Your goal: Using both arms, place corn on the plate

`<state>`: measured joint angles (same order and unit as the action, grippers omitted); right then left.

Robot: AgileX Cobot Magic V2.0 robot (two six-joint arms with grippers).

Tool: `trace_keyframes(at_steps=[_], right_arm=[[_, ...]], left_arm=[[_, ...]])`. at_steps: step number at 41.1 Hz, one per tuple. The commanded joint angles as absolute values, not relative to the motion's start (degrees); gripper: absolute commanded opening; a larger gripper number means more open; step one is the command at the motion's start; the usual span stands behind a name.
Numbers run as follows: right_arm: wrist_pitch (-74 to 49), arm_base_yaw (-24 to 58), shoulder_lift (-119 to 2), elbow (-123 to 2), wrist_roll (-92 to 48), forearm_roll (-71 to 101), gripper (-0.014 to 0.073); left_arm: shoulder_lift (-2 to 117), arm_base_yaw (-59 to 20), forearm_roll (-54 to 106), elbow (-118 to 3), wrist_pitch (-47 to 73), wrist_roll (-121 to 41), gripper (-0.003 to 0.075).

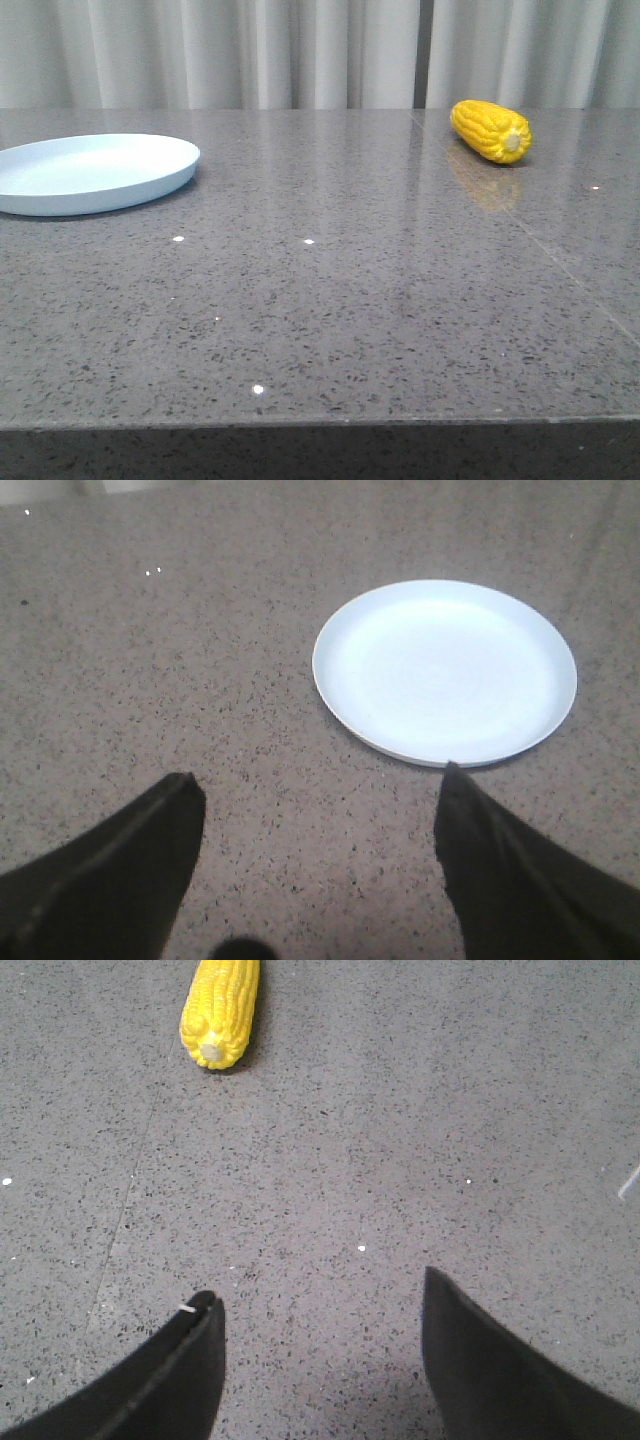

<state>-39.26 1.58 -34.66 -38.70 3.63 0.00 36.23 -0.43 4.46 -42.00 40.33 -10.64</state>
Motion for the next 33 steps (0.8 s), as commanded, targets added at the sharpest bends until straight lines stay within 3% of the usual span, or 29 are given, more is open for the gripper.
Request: trace_keyframes(at_steps=[1, 21, 33], right_arm=[[-35.5, 1.3, -35.1, -40.3, 2.8, -1.0, 0.0468], [-35.8, 1.3, -35.1, -40.3, 2.8, -1.0, 0.0468], [-35.8, 1.3, -35.1, -40.3, 2.8, -1.0, 0.0468]], left_arm=[[41.1, -0.6, 5.3, -45.5, 39.1, -10.3, 0.0503], [69.4, -0.2, 8.2, -57.2, 36.1, -11.3, 0.0503], [83.6, 6.5, 30.2, -65.9, 38.4, -29.3, 0.0500]])
